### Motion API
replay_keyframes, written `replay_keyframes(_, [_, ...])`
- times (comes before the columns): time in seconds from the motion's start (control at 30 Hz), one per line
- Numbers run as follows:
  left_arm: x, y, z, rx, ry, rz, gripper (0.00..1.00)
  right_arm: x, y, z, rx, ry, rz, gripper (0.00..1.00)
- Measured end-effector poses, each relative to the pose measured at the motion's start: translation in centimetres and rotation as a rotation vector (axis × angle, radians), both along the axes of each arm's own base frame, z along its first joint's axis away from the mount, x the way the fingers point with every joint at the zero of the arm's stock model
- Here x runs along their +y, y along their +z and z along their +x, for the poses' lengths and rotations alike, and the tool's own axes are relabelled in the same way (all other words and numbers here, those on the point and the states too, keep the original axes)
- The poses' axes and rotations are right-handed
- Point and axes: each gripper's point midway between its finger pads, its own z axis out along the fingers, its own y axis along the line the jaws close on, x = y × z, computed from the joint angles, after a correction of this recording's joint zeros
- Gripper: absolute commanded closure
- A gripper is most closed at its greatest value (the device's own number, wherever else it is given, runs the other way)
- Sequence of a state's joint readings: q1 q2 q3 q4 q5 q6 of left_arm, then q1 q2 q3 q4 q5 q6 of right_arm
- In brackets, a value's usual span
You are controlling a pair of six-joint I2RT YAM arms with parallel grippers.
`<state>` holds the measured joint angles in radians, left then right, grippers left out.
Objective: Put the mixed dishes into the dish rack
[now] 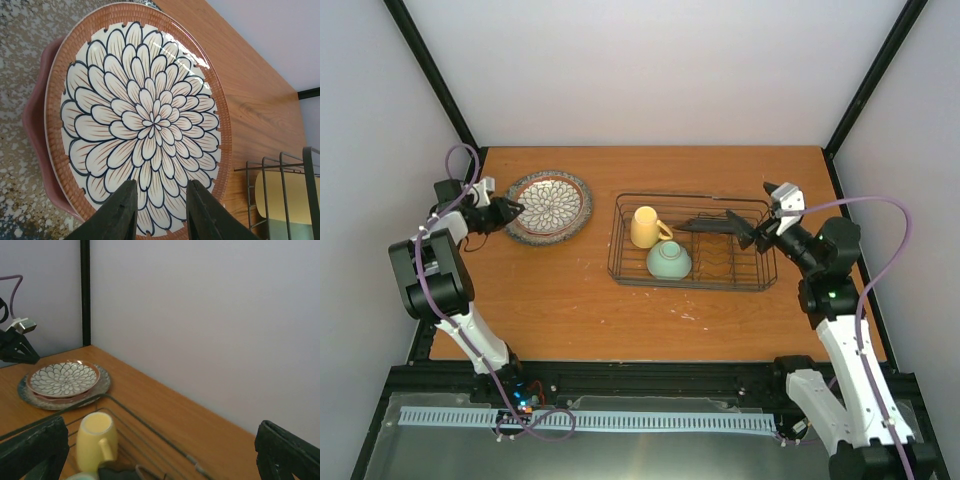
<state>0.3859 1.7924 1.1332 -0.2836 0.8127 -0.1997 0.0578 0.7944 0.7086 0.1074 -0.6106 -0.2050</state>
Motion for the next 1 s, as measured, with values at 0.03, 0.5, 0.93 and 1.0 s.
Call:
replay_keyframes(0.03, [-0.1, -0.1, -0.1, 0.002, 0.001, -0.005, 0.72, -0.2, -0.2, -0.4, 0.036, -0.012, 0.02, 0.0])
replay_keyframes(0.5, [-0.3, 0.0, 0.0, -0.013, -0.003, -0.022, 0.73, 0.1, -6.7, -4.4, 0.531, -0.005, 0.084, 0.25])
replay_keyframes(0.93, [-0.6, -0.3, -0.3, -0.015, -0.009, -0.04, 0.73, 0.4, -8.8, -4.3, 0.716, -0.032, 0.186, 0.0])
replay_keyframes(1.0, [-0.7, -0.3, -0.3, -0.017, -0.012, -0.043, 0.73, 0.5, -9.1, -3.6, 0.758, -0.046, 0.231, 0.0])
